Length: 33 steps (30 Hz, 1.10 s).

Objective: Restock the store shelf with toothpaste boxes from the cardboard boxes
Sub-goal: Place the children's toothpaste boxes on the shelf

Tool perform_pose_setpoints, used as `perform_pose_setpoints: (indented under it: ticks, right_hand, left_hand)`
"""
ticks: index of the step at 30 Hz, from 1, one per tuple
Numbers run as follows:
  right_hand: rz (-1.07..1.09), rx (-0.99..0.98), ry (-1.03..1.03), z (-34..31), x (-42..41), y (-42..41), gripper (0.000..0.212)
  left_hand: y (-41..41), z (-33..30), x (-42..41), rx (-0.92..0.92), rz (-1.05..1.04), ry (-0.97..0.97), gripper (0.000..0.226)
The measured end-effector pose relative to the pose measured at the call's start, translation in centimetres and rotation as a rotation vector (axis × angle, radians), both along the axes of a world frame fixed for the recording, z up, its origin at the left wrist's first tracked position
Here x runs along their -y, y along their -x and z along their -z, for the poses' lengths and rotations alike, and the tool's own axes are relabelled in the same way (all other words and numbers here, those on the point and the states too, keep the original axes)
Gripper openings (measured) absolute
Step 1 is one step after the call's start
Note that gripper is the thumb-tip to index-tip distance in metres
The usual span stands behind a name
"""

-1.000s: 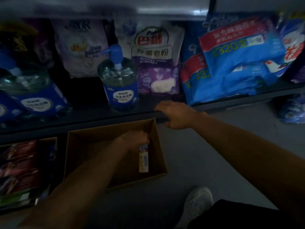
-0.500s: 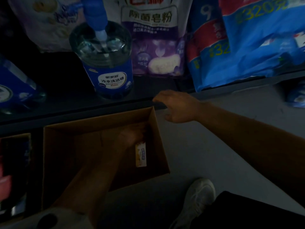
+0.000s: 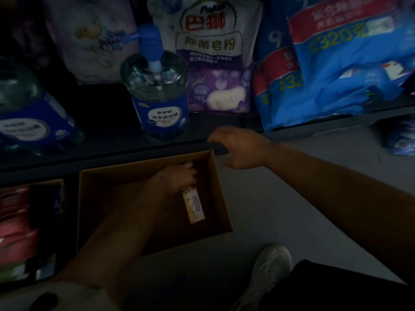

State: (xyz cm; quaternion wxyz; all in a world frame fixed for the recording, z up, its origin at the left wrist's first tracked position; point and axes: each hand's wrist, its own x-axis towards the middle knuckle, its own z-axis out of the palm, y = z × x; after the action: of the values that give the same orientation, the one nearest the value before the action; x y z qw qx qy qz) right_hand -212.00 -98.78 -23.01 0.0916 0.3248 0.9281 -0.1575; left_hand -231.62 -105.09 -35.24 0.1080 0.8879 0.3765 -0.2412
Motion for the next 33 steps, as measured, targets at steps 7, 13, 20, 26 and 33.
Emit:
perform_pose_setpoints:
  ticks: [7, 13, 20, 26, 33]
  right_hand:
    - [-0.024, -0.034, -0.089, -5.5, 2.6, 0.3, 0.062]
    - [-0.018, -0.017, -0.213, -12.0, 4.6, 0.3, 0.066]
    - [0.041, -0.043, -0.234, -18.9, 5.8, 0.4, 0.066]
    - [0.058, -0.083, -0.303, -23.6, 6.5, 0.7, 0.066]
    - [0.060, -0.071, -0.465, -26.0, 5.9, 0.7, 0.057]
  left_hand:
    - [0.3, -8.4, 2.0, 0.092, -0.083, -0.073, 0.044]
    - [1.3, -17.4, 3.8, 0.095, -0.210, -0.244, 0.043]
    - [2.4, -28.3, 5.0, 0.152, -0.291, -0.522, 0.041]
    - [1.1, -34.6, 5.3, 0.130, -0.355, -0.716, 0.045]
    - [0.1, -37.5, 5.3, 0.199, -0.450, -0.816, 0.045]
